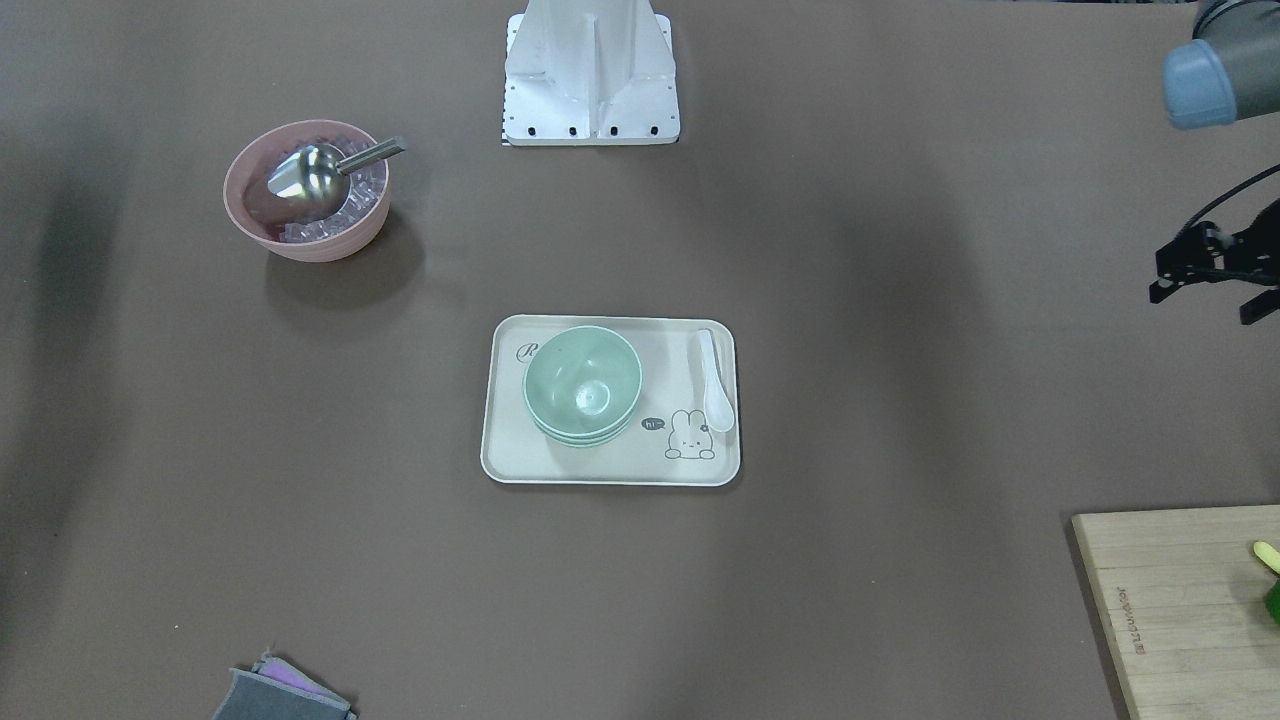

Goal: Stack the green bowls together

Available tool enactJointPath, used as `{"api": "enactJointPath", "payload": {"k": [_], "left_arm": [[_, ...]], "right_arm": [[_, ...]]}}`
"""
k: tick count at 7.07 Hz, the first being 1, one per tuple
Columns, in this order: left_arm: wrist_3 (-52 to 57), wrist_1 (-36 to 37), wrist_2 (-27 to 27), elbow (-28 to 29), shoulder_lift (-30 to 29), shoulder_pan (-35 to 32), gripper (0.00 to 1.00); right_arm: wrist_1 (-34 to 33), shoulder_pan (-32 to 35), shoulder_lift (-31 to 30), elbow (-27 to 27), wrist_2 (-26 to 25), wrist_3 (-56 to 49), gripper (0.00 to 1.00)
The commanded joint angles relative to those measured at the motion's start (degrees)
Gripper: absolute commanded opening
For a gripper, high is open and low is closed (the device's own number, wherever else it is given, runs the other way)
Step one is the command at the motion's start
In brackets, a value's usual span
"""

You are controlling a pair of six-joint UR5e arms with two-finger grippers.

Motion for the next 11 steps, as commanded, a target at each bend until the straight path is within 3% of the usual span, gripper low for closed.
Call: {"api": "enactJointPath", "payload": {"k": [1, 4, 11], "left_arm": [[2.1, -2.4, -0.2, 1.6, 3.6, -3.0, 0.98], [7.3, -2.1, 0.1, 1.5, 3.7, -5.6, 0.98], [6.3, -2.1, -0.3, 2.8, 4.1, -6.0, 0.98]], "right_arm": [[0.0, 0.1, 0.4, -0.7, 0.7, -0.1, 1.00], [0.6, 0.8, 0.3, -3.3, 0.6, -0.1, 1.00], [0.7, 2.1, 0.4, -3.5, 0.0, -4.7, 1.00]]}}
